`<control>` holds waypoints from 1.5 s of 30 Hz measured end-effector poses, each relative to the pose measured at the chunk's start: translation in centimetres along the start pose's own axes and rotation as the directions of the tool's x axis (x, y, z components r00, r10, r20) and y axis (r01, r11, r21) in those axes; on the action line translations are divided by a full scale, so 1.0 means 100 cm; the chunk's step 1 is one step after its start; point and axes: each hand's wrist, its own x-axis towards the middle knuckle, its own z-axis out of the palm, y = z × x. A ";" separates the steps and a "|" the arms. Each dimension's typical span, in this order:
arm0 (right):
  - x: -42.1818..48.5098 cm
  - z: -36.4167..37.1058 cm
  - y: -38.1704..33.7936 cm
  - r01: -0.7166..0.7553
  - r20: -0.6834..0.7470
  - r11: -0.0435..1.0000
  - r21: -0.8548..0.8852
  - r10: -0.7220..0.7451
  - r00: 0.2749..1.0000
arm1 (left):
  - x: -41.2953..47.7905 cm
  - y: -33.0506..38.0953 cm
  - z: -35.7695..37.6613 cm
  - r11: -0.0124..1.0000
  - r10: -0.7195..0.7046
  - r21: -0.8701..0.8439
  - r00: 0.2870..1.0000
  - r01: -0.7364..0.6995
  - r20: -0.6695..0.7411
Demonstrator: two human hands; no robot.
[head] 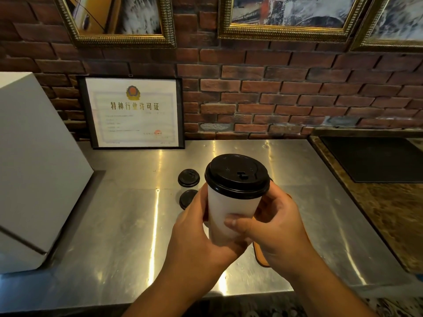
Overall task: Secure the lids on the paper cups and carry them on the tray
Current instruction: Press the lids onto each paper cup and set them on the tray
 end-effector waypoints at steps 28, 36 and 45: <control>0.000 -0.001 -0.002 -0.044 -0.009 0.999 0.018 0.044 0.999 | -0.001 -0.003 0.007 0.998 0.005 -0.058 1.000 -0.004 0.026; 0.001 0.000 -0.003 -0.060 0.040 0.998 -0.004 0.060 0.997 | 0.000 -0.002 0.005 1.000 -0.013 -0.022 0.999 0.012 -0.036; -0.001 0.001 0.000 -0.055 0.022 0.998 -0.019 0.055 0.998 | -0.005 0.001 0.007 0.999 -0.021 -0.046 1.000 0.020 -0.022</control>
